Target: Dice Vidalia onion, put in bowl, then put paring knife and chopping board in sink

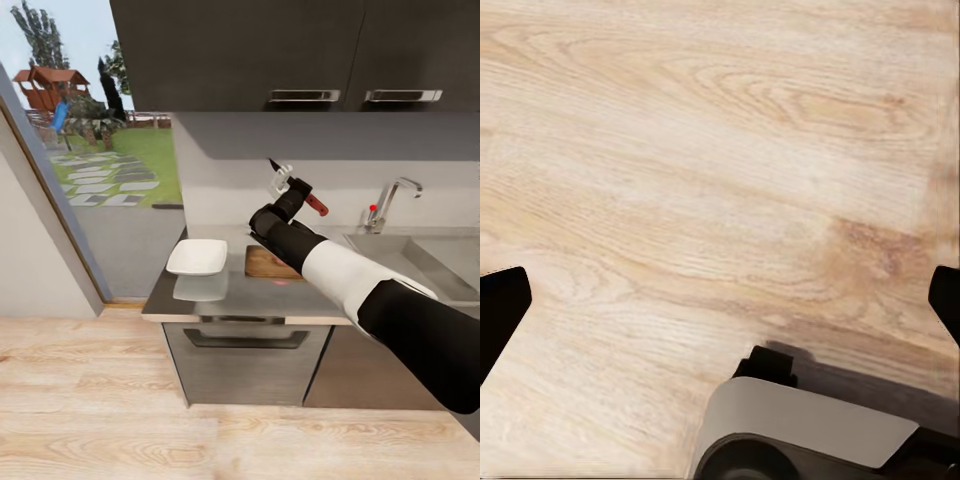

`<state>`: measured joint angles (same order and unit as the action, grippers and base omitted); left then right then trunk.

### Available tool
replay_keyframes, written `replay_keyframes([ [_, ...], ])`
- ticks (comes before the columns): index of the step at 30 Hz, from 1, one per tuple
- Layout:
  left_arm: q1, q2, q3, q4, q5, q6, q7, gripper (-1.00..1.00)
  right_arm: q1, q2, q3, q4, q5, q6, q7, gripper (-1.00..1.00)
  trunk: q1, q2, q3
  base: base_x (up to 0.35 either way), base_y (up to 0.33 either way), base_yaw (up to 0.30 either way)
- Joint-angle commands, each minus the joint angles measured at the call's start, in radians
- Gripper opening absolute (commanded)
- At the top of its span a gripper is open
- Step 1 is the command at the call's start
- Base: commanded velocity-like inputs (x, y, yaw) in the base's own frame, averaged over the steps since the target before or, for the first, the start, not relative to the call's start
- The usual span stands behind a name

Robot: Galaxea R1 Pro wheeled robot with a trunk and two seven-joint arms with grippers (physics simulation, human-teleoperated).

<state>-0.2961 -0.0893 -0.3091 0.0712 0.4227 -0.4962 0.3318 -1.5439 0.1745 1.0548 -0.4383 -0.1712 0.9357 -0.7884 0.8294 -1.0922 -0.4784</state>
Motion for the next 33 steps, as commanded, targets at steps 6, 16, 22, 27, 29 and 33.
replay_keyframes([
  [6, -0.002, -0.001, -0.008, 0.004, 0.005, -0.005, 0.003, 1.0, 0.028, 0.0, 0.009, 0.001, -0.01, 0.005, -0.009, -1.0, 0.0, -0.001, -0.001, 0.0, -0.31, 0.0],
  [16, -0.002, -0.001, -0.008, 0.004, 0.005, -0.005, 0.002, 1.0, 0.096, 0.0, 0.01, 0.003, -0.003, 0.004, -0.039, -1.0, 0.0, -0.001, -0.001, 0.0, -0.042, 0.0],
  [22, -0.002, -0.001, -0.008, 0.004, 0.005, -0.005, 0.002, 1.0, 0.135, 0.0, 0.015, 0.004, -0.002, 0.003, -0.178, -1.0, 0.0, -0.001, -0.001, 0.0, 0.0, 0.0],
  [27, -0.002, -0.001, -0.008, 0.004, 0.005, -0.005, 0.001, 1.0, 0.15, 0.0, 0.016, 0.004, -0.003, 0.003, -0.265, -1.0, 0.0, -0.001, -0.001, 0.0, 0.0, 0.0],
  [29, -0.002, -0.002, -0.008, 0.004, 0.005, -0.005, 0.001, 1.0, 0.151, 0.0, 0.016, 0.004, -0.004, 0.003, -0.27, -1.0, 0.0, -0.001, -0.001, 0.0, 0.0, 0.0],
  [33, -0.002, -0.002, -0.008, 0.004, 0.005, -0.005, 0.002, 1.0, 0.151, 0.0, 0.017, 0.004, -0.004, 0.004, -0.272, -1.0, 0.0, -0.001, -0.001, 0.0, 0.0, 0.0],
])
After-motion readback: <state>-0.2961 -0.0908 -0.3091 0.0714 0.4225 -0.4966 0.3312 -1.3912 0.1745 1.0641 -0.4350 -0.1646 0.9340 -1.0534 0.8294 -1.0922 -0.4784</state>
